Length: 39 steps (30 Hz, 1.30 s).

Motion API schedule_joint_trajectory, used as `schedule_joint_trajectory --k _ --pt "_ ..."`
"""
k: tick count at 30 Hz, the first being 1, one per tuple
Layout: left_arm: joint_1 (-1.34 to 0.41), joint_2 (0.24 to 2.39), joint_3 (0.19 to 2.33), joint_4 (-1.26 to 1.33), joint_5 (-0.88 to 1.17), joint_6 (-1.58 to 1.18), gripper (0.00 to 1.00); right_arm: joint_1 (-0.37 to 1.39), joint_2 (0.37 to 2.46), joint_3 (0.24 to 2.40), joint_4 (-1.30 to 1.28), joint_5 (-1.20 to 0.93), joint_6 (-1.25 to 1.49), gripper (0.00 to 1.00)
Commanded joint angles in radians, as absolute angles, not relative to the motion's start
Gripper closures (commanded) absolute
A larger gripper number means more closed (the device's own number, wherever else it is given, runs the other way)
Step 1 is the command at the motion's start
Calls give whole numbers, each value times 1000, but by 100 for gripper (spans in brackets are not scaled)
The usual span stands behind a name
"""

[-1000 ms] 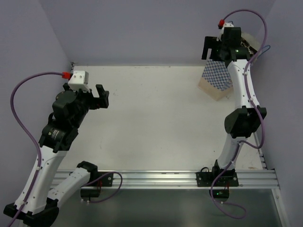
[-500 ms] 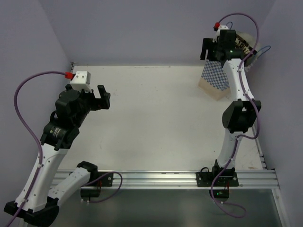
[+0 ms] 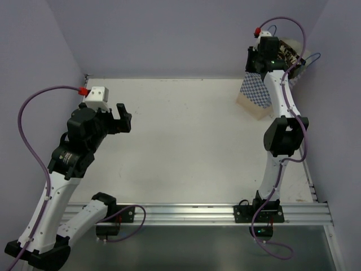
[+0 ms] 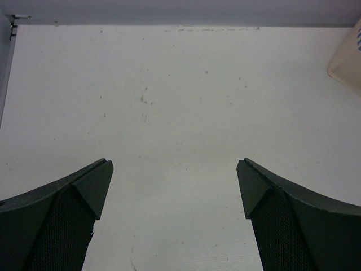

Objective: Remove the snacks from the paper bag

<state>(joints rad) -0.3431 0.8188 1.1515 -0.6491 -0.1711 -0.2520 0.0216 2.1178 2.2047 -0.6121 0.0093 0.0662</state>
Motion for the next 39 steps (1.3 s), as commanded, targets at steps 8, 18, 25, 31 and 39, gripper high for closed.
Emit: schedule_joint_trajectory --k 8,18,25,31,39 --pt "-347 801 1167 -640 -158 -272 0 121 1985 2102 -601 63 -101 96" --pt "-347 796 1167 -614 -124 -288 0 317 1770 1841 -739 -60 -89 100" --pt "-347 793 1164 -604 -98 -307 0 495 1557 1565 -735 -123 -14 99" --pt "-347 799 1164 -601 -83 -313 0 681 1408 1405 -713 -132 43 96" --pt "-347 836 1193 -592 -12 -316 0 796 1302 1304 -706 -130 109 88"
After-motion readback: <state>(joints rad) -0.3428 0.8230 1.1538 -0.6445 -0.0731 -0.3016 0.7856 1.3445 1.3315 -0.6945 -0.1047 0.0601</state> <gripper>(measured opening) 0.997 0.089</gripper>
